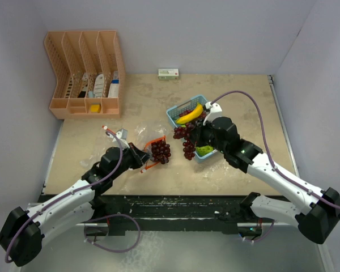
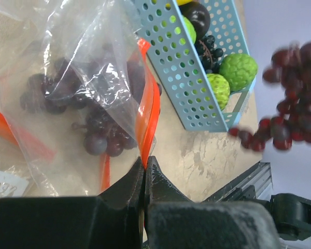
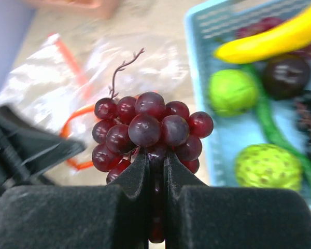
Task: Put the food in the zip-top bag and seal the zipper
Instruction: Pick up the fake fruit from the bin, then place the fake fruit in the zipper food storage bag.
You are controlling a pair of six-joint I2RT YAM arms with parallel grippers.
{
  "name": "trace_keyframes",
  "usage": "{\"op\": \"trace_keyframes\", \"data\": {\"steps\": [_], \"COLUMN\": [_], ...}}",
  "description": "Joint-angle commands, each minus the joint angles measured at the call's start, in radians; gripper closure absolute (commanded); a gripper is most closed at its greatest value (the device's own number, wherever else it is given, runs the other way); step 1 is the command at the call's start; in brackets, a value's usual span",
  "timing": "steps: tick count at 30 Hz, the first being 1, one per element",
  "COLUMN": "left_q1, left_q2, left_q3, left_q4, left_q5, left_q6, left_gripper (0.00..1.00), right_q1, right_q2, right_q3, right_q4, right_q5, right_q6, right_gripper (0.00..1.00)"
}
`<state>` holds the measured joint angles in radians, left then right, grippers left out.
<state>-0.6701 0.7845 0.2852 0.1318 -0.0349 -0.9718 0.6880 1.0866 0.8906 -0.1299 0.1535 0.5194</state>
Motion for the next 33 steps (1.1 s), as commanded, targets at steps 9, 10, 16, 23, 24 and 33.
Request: {"op": "trace_keyframes", "data": {"steps": [9, 10, 16, 23, 24, 33], "left_q1": [-0.005, -0.006, -0.006, -0.006, -0.006, -0.005], "left_q2": [-0.018, -0.020, -0.027, -0.024, -0.024, 0.017], "left_q3": [0.066, 0.067, 0.074, 0.076, 0.076, 0.073], "left_q4": [-0.002, -0.001, 0.007, 0.044, 0.049, 0.117], "left_q5": [-0.037, -0.039, -0.040, -0.011, -0.007, 0.069], "left_q6": [0.036, 0.037, 0.050, 0.078, 0.081, 0.106], "left_gripper": [1.00, 1.00, 1.00, 1.00, 1.00, 1.00], "right_q1": [0.057, 0.068, 0.123, 0.131, 0.131, 0.150], "right_q2": [0.011, 0.026, 0.148, 0.278, 0.294, 0.433], "right_q3": [-0.157, -0.161, -0.162, -0.128, -0.127, -0.030], "right_q4": [0.338, 0.356, 0.459, 0.496, 0.500, 0.534], "right_q5": [-0.392, -0.405, -0.412, -0.402, -0.394, -0.392], "right_q6": [0.033, 0.037, 0.050, 0.054, 0.055, 0.048], "right_gripper": [1.00, 1.00, 1.00, 1.00, 1.00, 1.00]}}
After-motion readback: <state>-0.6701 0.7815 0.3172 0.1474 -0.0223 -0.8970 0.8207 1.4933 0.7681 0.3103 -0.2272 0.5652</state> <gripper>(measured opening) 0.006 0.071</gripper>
